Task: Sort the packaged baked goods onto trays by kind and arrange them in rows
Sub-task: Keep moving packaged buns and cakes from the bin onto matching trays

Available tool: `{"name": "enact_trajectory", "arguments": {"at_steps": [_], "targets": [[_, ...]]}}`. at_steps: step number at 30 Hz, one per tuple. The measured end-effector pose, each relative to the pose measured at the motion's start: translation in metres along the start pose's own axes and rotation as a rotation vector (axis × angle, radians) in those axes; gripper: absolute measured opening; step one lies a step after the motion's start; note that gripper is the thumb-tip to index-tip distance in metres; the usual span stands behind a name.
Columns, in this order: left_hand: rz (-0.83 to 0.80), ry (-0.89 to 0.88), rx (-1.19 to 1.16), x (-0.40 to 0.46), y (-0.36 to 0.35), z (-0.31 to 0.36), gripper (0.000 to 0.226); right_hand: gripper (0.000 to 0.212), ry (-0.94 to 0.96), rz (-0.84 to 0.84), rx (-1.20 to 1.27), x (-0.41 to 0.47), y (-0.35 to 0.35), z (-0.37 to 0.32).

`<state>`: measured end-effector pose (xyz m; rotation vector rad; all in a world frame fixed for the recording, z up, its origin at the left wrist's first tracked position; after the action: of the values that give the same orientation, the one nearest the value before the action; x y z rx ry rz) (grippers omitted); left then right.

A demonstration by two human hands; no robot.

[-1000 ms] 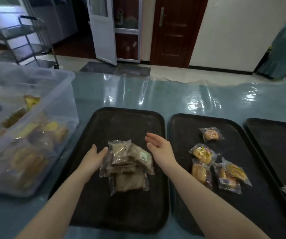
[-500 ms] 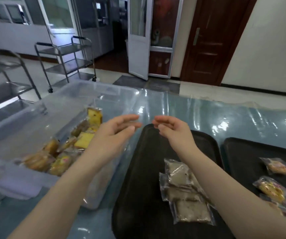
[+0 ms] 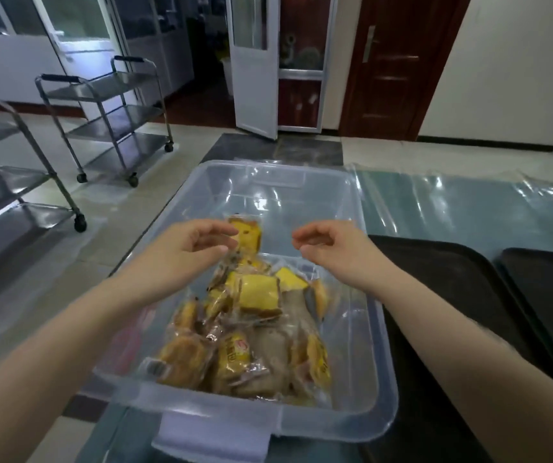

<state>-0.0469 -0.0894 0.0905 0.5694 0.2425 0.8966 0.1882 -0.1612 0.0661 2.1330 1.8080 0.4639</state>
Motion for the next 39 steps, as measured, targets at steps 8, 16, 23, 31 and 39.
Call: {"name": "enact_trajectory", "arguments": {"at_steps": [8,16,23,31,39], "targets": [[-0.186,0.092,0.245,0.029,0.004,-0.054,0.045,0.039,-0.261,-0.555,-0.967,0.043,-0.074,0.005],[-0.224,0.056,0.398,0.030,0.003,-0.062,0.044,0.098,-0.426,-0.858,-0.967,0.031,-0.125,0.058],[-0.223,0.085,0.387,0.028,0.004,-0.066,0.043,0.066,-0.246,-0.549,-0.941,0.072,-0.099,0.051],[-0.237,0.108,0.457,0.031,0.002,-0.068,0.042,0.039,-0.608,-0.567,-0.892,0.083,-0.076,0.086],[-0.432,0.084,0.777,0.038,-0.035,-0.078,0.038,0.099,-0.644,-0.526,-0.772,0.075,-0.084,0.099]]}}
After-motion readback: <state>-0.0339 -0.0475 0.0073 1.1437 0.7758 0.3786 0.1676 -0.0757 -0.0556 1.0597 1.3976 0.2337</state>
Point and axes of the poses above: each hand's wrist, its own x-axis towards the middle knuckle, its own y-axis out of the back of the hand, z = x × y, the point moved 1 cm from there along x, towards the middle knuckle, and after that the axes turned 2 degrees about x, right-handed, at the moved point
